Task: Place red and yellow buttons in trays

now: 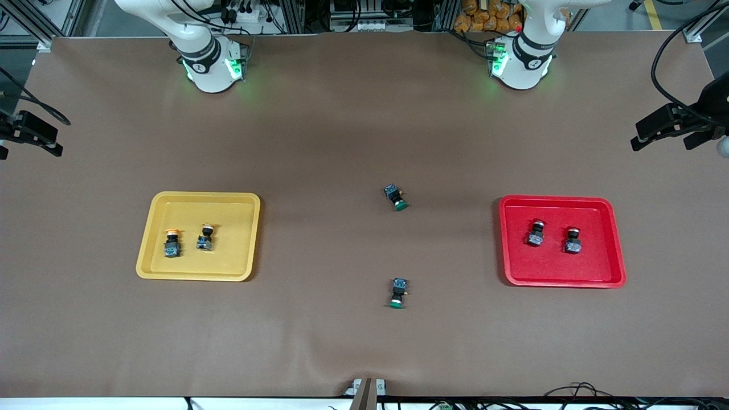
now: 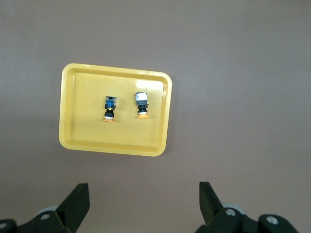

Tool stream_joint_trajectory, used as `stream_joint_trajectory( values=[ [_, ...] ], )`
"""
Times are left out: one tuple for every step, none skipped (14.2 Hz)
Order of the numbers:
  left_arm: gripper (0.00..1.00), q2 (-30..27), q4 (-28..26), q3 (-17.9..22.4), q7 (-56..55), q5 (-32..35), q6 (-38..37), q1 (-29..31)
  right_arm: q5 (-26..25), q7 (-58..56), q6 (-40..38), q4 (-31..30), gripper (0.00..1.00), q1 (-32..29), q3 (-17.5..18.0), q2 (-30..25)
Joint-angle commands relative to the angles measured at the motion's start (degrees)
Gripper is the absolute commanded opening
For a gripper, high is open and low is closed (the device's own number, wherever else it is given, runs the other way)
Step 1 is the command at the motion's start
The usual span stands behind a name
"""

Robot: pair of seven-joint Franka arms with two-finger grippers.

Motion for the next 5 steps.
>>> stream_joint_trajectory(
  values=[
    [1.0, -0.32, -0.25, 0.07, -0.39, -0.7, -0.12, 0.24, 0.07, -0.92, -0.29, 1.15, 1.0, -0.49, 0.2, 0.66],
    [1.0, -0.32, -0.25, 0.07, -0.31, -0.7, -0.12, 0.24, 0.15, -0.92, -0.29, 1.15, 1.0, -0.49, 0.2, 0.66],
    [1.0, -0.32, -0.25, 0.15, -0.22, -0.61, -0.12, 0.33, 0.15, -0.92, -0.29, 1.15, 1.0, -0.23, 0.2, 0.66],
    [1.0, -0.23, -0.25, 0.33, -0.04, -0.61, -0.12, 0.33, 0.24, -0.84, -0.38, 1.15, 1.0, -0.14, 0.2, 0.66],
    [1.0, -0.23, -0.25, 0.33, 0.05, -0.61, -0.12, 0.42, 0.24, -0.84, -0.38, 1.15, 1.0, -0.05, 0.29, 0.66]
  ],
)
